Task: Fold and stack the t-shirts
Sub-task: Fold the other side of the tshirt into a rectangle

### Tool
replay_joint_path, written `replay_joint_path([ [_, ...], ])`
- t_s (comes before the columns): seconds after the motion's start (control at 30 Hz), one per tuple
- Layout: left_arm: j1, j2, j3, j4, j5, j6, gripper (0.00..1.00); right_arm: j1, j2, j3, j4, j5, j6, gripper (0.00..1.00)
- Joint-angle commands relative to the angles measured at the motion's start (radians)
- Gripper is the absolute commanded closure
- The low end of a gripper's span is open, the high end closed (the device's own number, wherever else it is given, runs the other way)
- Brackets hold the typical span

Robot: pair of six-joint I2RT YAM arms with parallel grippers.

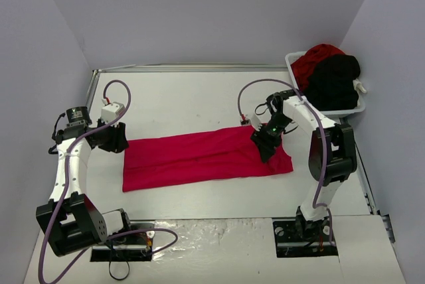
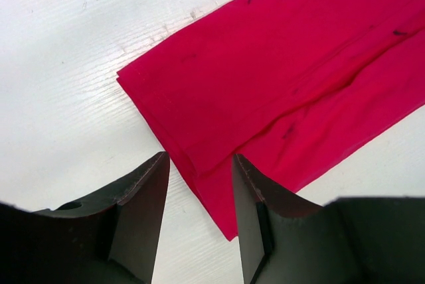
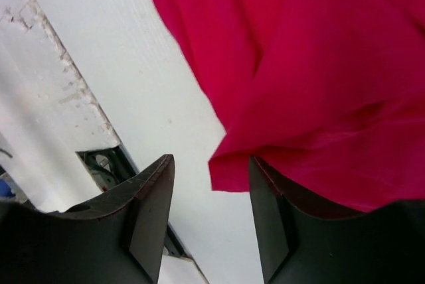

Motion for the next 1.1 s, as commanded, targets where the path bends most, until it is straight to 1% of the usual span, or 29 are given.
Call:
replay_joint_path([
  [0.0,0.004,-0.034,-0.003,0.018,0.017,-0.01,0.59,-0.034,0.012,0.078,-0.017,-0.019,0.028,0.56],
  [0.37,0.004,-0.044,-0.011,0.029,0.014,-0.016,0.59,-0.077,0.217,0.229,0.026,-0.037,0.068,0.56],
  [0.57,0.004,-0.039,-0.01,0.027,0.013,-0.016,0.59,-0.082,0.285,0.259,0.026,-0.054,0.064,0.57],
  [0.7,0.004,-0.038,-0.01,0.026,0.01,-0.015,0.59,-0.07,0.268,0.25,0.021,-0.068,0.058,0.59],
  [1.07,0.004,-0.05,-0.008,0.02,0.024,-0.01,0.59,0.018,0.121,0.134,-0.006,-0.108,0.057,0.62],
])
